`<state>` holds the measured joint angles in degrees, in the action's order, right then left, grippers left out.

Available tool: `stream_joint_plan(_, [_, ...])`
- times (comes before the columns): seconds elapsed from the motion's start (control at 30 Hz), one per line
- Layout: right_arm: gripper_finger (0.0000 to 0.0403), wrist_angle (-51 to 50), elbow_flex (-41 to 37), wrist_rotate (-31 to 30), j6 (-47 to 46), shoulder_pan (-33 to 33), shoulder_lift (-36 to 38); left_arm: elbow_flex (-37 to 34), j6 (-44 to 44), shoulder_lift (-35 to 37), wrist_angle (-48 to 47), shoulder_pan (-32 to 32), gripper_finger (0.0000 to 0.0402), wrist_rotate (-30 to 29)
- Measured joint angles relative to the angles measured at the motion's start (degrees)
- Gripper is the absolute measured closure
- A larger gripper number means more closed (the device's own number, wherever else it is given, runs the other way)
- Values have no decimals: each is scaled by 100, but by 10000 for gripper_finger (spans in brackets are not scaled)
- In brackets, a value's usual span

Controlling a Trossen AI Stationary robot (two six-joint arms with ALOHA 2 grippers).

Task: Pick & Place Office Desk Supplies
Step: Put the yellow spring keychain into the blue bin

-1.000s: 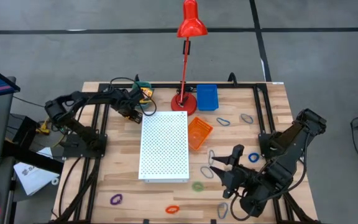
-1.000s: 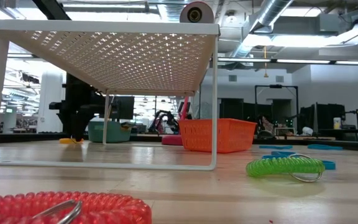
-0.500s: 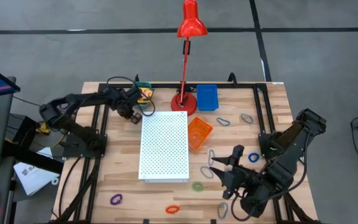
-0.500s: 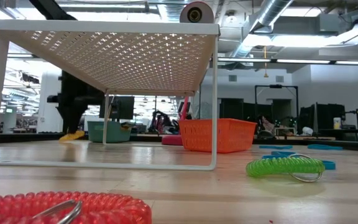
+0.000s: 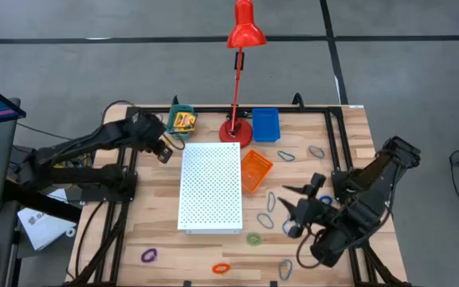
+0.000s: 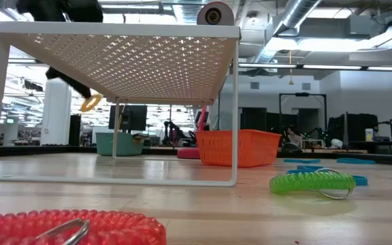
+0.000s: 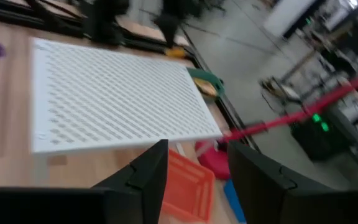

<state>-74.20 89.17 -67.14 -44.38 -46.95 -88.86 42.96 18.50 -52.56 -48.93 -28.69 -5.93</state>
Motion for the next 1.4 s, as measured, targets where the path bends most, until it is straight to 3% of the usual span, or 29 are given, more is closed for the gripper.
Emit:
stream_joint_plan(0.17, [241, -760, 0, 0, -975, 153, 9, 0, 89, 617, 421, 685, 401, 328])
stream_joint_plan(0.43, [241, -785, 0, -161, -874, 395, 9, 2, -13, 620, 2406, 1642, 401, 1198])
stream_joint_plan(0.7, [241, -793, -35, -162, -984, 382, 11, 21, -54, -804, 4896, 2095, 401, 2068])
stream_joint_plan(0.87, [241, -768, -306, -135, -1100, 386, 11, 544, -171, -1880, 5943, 2290, 401, 2833])
stream_joint_plan(1.07, [241, -207, -551, -684, -699, 190, 9, 1615, -496, -2977, 6156, 2754, 401, 3357])
stream_joint_plan(1.4, [241, 34, -671, -1181, -598, 45, 6, 2622, -1007, -3783, 6186, 3335, 401, 3329])
